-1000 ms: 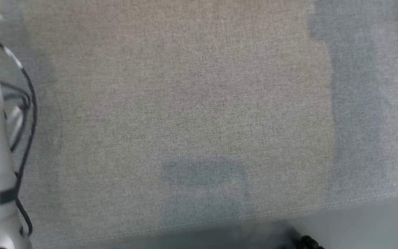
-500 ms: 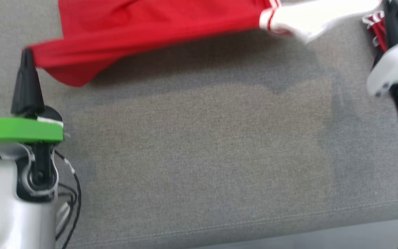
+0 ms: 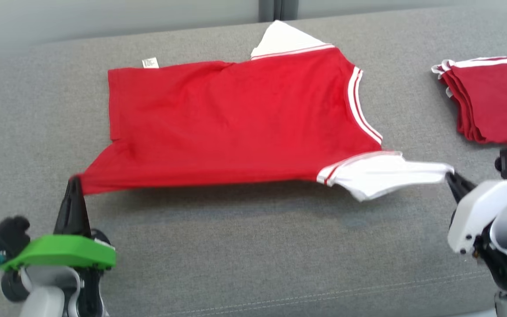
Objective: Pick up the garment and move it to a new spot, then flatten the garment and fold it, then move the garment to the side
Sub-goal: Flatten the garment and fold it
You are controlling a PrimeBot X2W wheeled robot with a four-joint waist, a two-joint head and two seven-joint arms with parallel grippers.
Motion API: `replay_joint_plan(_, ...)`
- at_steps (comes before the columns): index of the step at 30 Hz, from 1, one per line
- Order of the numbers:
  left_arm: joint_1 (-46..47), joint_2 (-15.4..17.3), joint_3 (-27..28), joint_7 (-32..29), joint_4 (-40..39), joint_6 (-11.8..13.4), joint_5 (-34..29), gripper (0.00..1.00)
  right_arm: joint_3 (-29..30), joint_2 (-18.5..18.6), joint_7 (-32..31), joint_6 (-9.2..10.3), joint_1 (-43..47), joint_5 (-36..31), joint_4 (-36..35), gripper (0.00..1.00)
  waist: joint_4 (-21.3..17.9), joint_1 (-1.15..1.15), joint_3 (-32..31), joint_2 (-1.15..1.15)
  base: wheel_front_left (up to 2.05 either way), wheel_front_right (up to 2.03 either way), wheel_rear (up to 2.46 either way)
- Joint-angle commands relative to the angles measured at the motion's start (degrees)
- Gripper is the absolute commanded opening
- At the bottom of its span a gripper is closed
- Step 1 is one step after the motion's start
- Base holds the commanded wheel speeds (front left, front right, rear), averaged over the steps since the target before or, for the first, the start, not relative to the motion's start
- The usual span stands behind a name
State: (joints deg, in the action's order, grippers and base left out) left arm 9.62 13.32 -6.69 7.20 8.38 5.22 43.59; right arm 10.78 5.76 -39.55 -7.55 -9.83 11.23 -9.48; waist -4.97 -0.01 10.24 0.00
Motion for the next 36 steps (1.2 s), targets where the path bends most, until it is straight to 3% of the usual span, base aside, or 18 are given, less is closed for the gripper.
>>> replay_joint_plan(1,-2.7,-0.9,1.1,1.0,-0.1,1.0,1.4,0.00,0.7,-0.4,-1.4,0.13,2.8,1.2,-1.6,0.00,0.6,0.01,-1.7,0.00,0.00,0.00,0.00)
replay_joint_plan(11,-10.0,-4.8,3.5,2.8,0.8,3.7,5.0,0.00,1.0,-1.5,-5.7,0.13,10.2,2.5,-4.2,0.00,1.3,0.01,-3.1,0.00,0.00,0.00,0.00)
replay_joint_plan(15,-12.9,-6.4,3.9,1.9,1.2,6.1,6.3,0.00,0.0,-1.1,-8.2,0.13,13.6,2.7,-4.7,0.00,1.6,0.01,-3.5,0.00,0.00,0.00,0.00)
replay_joint_plan(20,-14.6,-6.7,2.9,0.4,0.6,6.9,6.6,0.00,-0.2,-0.5,-9.0,0.12,15.5,3.3,-5.2,0.00,2.0,0.01,-3.3,0.00,0.00,0.00,0.00)
replay_joint_plan(31,-7.8,-1.3,-3.1,-3.5,-1.9,6.2,-0.5,0.00,-1.1,-1.7,-4.8,0.11,7.5,6.0,-3.4,0.00,3.0,0.01,-1.4,0.00,0.00,0.00,0.00)
replay_joint_plan(36,-0.1,1.3,-6.3,-6.8,1.0,5.5,-4.4,0.00,-4.8,1.2,-1.8,0.10,0.5,6.3,0.0,0.00,3.5,0.01,0.8,0.00,0.00,0.00,0.00)
